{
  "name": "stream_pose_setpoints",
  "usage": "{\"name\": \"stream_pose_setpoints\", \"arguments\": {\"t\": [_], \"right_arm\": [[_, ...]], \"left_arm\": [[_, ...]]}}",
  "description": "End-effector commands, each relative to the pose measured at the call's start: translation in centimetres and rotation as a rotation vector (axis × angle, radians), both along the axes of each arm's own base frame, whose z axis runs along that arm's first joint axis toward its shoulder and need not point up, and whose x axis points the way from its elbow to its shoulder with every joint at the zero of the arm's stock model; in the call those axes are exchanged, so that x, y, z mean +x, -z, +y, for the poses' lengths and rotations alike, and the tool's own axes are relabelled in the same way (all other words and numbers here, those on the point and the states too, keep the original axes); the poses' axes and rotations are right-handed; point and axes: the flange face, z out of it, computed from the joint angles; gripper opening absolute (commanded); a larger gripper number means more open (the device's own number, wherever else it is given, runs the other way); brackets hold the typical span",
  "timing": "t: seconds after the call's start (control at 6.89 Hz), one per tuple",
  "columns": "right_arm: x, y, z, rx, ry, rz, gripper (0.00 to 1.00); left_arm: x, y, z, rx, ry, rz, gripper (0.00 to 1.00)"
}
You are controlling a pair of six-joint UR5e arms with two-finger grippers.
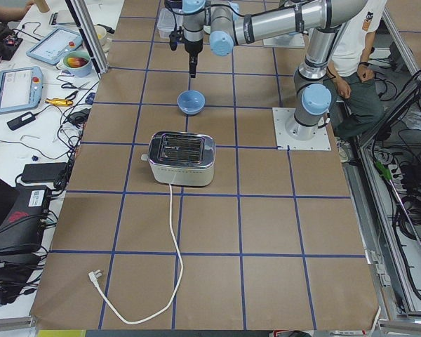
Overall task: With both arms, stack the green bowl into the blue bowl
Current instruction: 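Lower the left gripper onto the rim of the light blue bowl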
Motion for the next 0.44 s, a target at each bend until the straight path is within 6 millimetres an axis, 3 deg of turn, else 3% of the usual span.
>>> {"name": "stream_pose_setpoints", "arguments": {"t": [0.0, 0.15, 0.29], "right_arm": [[0.0, 0.1, 0.0, 0.001, -0.004, -0.001, 1.00], [0.1, 0.1, 0.0, 0.000, -0.007, -0.001, 1.00], [0.0, 0.1, -0.1, -0.010, -0.030, -0.001, 1.00]], "left_arm": [[-0.3, 9.0, 2.4, -0.089, 0.015, 0.008, 1.00], [-0.4, 10.4, 2.1, -0.066, 0.005, 0.010, 1.00], [-0.4, 11.9, 1.8, -0.048, 0.014, 0.010, 0.93]]}}
